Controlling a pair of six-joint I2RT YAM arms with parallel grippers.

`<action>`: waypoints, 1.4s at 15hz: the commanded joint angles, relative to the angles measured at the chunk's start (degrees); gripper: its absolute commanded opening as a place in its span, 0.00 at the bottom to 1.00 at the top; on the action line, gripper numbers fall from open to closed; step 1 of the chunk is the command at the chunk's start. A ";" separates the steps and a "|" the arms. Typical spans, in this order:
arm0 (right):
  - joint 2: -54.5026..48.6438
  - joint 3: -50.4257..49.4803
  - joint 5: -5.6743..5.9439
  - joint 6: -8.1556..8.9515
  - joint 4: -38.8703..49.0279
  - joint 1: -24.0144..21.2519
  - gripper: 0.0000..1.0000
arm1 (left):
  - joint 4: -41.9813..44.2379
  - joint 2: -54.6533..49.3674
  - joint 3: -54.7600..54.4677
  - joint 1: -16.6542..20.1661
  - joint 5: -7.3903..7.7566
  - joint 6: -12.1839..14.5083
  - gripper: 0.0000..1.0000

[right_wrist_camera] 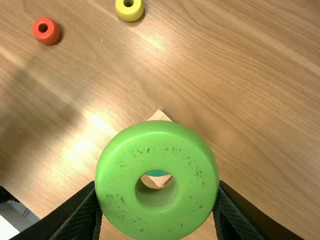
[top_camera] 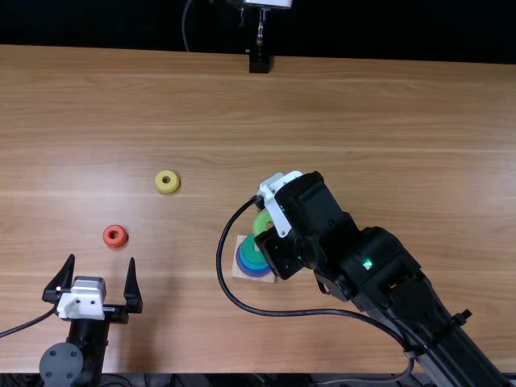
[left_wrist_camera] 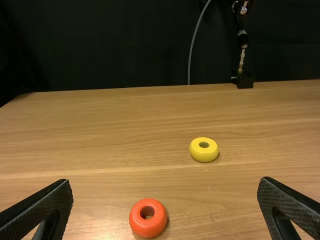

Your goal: Build the Hanoi tower: stack the rings onto the peg from bottom to top in this color order: purple, dark blue, light blue, dark green, light green, yellow, orange.

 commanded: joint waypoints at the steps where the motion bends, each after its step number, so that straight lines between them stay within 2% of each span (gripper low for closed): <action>1: -1.52 1.38 -0.07 1.70 0.29 0.68 0.00 | -0.73 -0.67 -0.89 -0.18 0.13 0.54 1.00; 21: 1.82 -0.55 -0.18 1.81 0.29 1.12 0.00 | -0.73 -0.67 -0.89 -0.18 0.13 0.54 1.00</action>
